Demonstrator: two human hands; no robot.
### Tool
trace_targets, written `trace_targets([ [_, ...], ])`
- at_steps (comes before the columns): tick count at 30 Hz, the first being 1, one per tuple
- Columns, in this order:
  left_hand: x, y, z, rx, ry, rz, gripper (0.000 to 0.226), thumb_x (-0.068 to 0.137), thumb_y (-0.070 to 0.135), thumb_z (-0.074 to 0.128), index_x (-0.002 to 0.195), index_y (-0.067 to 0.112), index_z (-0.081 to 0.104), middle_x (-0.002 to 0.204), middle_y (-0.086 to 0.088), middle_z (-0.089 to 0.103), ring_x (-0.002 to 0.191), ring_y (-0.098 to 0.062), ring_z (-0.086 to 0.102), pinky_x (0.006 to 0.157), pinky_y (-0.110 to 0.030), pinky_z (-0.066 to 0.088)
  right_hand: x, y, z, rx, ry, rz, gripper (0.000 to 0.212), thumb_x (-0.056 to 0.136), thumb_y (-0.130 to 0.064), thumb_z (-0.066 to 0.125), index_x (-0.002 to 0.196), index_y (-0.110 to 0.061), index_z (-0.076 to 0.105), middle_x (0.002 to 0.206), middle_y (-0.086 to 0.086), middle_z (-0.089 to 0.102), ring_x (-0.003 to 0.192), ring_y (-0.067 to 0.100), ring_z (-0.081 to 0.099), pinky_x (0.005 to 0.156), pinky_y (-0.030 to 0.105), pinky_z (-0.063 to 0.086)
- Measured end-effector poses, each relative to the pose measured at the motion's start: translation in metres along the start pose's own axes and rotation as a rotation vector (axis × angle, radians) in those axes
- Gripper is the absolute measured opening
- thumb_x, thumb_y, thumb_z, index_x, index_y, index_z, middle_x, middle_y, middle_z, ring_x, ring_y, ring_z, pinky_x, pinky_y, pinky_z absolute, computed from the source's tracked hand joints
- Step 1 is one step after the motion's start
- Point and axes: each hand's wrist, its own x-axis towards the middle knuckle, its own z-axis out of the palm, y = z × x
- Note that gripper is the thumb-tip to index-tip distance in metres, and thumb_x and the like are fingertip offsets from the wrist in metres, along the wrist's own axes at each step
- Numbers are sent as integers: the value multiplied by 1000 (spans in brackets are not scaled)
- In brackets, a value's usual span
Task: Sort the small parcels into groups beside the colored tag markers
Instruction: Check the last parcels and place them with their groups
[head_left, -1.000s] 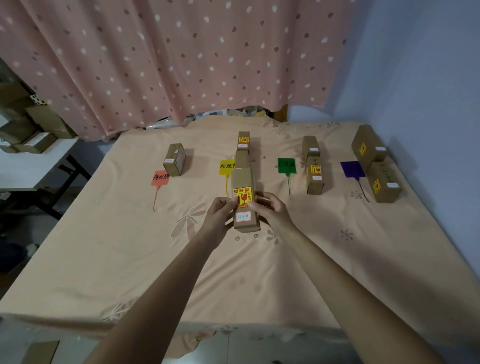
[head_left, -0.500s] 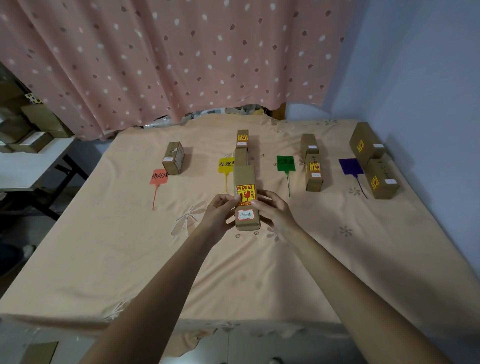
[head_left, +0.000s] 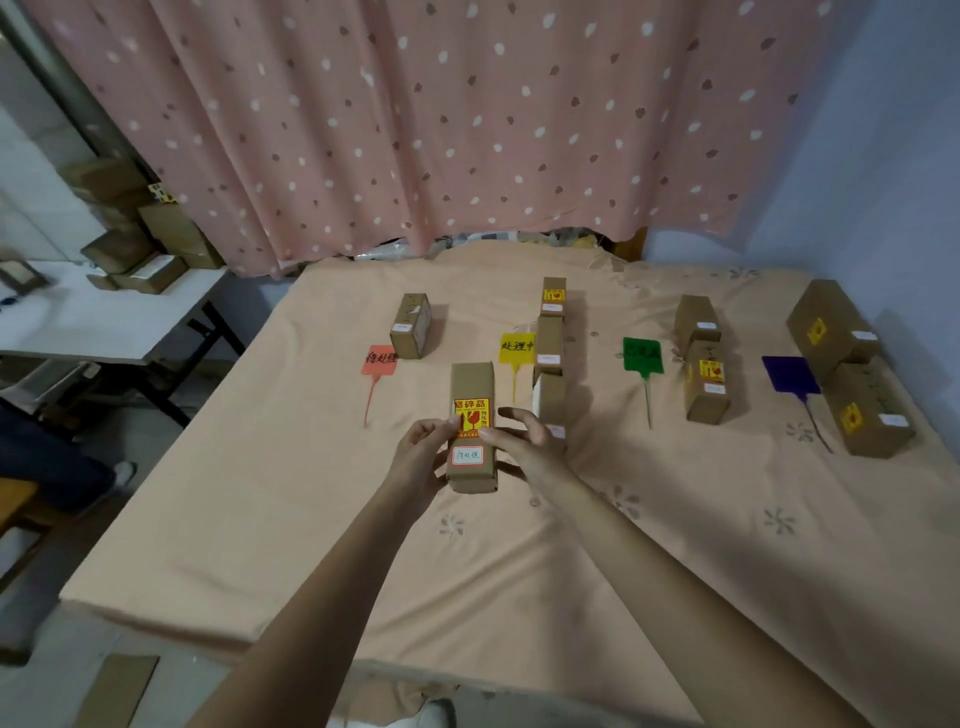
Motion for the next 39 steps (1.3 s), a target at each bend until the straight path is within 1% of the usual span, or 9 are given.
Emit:
trace_targets([
  [7,67,27,-86,32,14,5,27,89,26,65,104,10,50,97,-9,66,85,-22,62,67,-32,48,75,14,86,-37,12,55,46,84,-23,73,125,-21,53,115,6,70,105,22,68,88,34,54],
  [13,154,54,-145,129,-58,-3,27,92,19,62,112,2,54,93,-7,69,79,-16,67,67,-27,52,165,32,149,9,167,105,42,85,-16,72,124,-15,57,113,8,71,102,28,70,91,43,56],
  [17,208,53,-173,164,-56,-45,30,90,24,65,111,4,60,107,-16,71,90,-23,69,76,-35,53,211,45,178,-60,294,85,32,86,-22,72,115,-17,61,111,6,71,94,20,71,87,38,58],
  [20,236,44,-183,177,-54,-85,23,89,24,65,106,9,63,109,-17,71,92,-26,69,82,-41,54,236,59,186,-110,364,124,34,84,-27,74,115,-18,63,107,1,72,90,17,71,78,33,59],
  [23,263,36,-189,203,-42,-120,18,92,21,62,106,10,64,102,-9,71,83,-18,69,68,-28,53,265,76,187,-221,412,166,32,74,-40,75,104,-32,66,105,-5,74,95,16,71,88,41,58],
  [25,278,31,-189,216,-24,-118,19,93,19,61,108,8,64,96,-4,70,79,-13,67,62,-21,50,281,83,186,-246,422,159,22,80,-32,73,100,-34,64,104,-5,73,96,15,70,92,40,56],
  [29,304,21,-188,204,3,-138,22,94,18,60,111,5,62,100,-6,67,80,-15,66,64,-24,50,307,90,182,-295,409,166,21,84,-28,70,101,-35,61,103,-7,70,99,15,68,92,37,54],
  [33,321,16,-188,201,10,-135,21,95,16,58,113,6,60,97,-4,67,77,-14,66,56,-20,50,321,95,178,-288,407,145,22,85,-25,70,103,-34,60,106,-7,70,96,12,67,91,32,54],
  [39,328,20,-186,169,10,-145,23,95,16,58,115,7,59,96,1,67,82,-14,68,59,-19,53,334,95,174,-297,391,151,20,86,-24,70,96,-37,59,99,-11,68,95,15,68,89,33,55],
])
